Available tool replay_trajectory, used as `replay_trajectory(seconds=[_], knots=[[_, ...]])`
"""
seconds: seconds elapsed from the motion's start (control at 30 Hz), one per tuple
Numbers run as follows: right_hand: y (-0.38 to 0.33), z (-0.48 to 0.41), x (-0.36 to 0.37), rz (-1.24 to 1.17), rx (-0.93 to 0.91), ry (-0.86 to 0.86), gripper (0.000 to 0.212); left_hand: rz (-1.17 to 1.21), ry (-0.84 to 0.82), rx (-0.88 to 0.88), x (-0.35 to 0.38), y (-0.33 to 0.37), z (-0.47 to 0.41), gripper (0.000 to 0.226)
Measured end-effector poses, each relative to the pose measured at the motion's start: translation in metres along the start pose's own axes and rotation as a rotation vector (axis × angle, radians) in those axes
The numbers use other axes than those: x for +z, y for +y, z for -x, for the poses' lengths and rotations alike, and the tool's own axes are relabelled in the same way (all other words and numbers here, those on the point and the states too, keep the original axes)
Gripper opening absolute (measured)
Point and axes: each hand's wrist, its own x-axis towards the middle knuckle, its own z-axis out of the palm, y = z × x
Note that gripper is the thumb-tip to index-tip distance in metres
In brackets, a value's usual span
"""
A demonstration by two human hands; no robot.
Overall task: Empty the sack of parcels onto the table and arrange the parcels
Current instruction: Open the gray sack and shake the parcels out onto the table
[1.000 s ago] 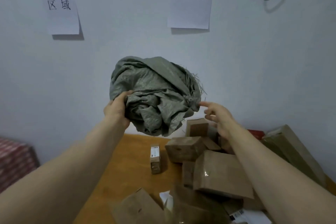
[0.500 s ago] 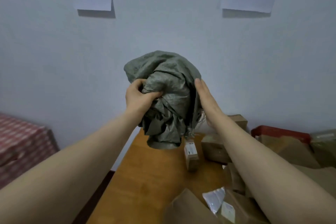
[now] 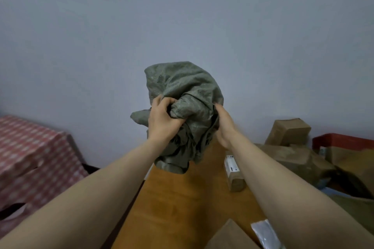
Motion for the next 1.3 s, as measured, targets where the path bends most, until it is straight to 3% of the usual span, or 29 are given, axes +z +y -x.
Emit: replay_trajectory(seconds=[0.13,0.33,0.43,0.53,0.63,0.7,0.8,0.87,0.93,1.03,1.1,1.17,1.23,1.3], knots=[[0.02,-0.034,0.004,0.017,-0.009,0.079,0.037,-0.004,-0.068,-0.037,0.02,-0.042,-0.014,0.036],[0.056,-0.08,0.006,0.108,-0.005,0.166,0.043,0.02,-0.155,-0.134,0.058,-0.098,-0.027,0.036],[0.066,-0.1,-0.006,-0.023,0.095,0.233,0.036,0.052,-0.192,-0.167,0.084,-0.116,-0.033,0.035],[0.07,-0.117,-0.023,-0.08,0.147,0.229,0.055,0.121,-0.245,-0.233,0.112,-0.122,-0.038,0.033],[0.071,-0.135,-0.035,0.233,0.048,0.234,0.088,0.252,-0.277,-0.41,0.139,-0.134,-0.043,0.036],[0.07,-0.144,-0.039,0.498,-0.006,0.16,0.091,0.406,-0.292,-0.601,0.153,-0.147,-0.048,0.036],[0.072,-0.154,-0.046,0.91,0.094,-0.031,0.092,0.598,-0.296,-0.871,0.163,-0.171,-0.053,0.034],[0.077,-0.157,-0.049,1.206,0.179,-0.185,0.109,0.649,-0.281,-0.965,0.164,-0.191,-0.057,0.036],[0.087,-0.163,-0.05,1.289,0.202,-0.279,0.125,0.717,-0.275,-1.026,0.162,-0.209,-0.06,0.045],[0.115,-0.179,-0.041,1.268,0.183,-0.278,0.134,0.71,-0.324,-1.07,0.161,-0.228,-0.064,0.054],[0.128,-0.189,-0.031,1.291,0.17,-0.247,0.134,0.497,-0.344,-1.035,0.162,-0.236,-0.069,0.063],[0.137,-0.199,-0.024,1.314,0.156,-0.219,0.131,0.11,-0.364,-0.856,0.158,-0.24,-0.077,0.077],[0.144,-0.208,-0.023,1.337,0.158,-0.205,0.126,-0.246,-0.401,-0.443,0.153,-0.233,-0.087,0.086],[0.15,-0.215,-0.022,1.39,0.159,-0.19,0.123,-0.358,-0.628,-0.058,0.153,-0.219,-0.102,0.097]])
